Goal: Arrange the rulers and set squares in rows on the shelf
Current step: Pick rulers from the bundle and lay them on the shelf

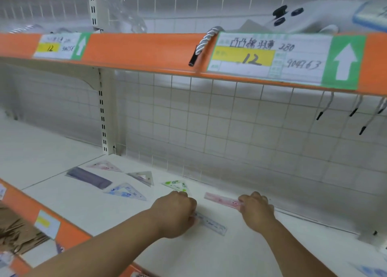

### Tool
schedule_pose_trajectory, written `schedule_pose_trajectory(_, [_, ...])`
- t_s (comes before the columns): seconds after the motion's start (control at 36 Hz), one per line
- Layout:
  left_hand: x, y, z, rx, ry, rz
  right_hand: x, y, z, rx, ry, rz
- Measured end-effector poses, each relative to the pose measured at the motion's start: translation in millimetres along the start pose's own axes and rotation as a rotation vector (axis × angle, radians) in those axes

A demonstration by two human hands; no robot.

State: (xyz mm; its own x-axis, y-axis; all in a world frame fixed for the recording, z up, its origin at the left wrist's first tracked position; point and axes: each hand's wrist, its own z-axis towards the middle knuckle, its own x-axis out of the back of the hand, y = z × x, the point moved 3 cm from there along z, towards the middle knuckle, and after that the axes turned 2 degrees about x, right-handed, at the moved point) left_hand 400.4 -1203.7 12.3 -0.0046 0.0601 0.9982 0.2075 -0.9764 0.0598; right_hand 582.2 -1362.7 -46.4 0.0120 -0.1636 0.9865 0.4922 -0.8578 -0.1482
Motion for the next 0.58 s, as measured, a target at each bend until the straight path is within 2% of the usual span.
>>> schedule_pose_trajectory(0.58, [0, 13, -2, -0.022, -0.029, 0.064, 4, -9, -11, 0.067, -0.004, -0.057])
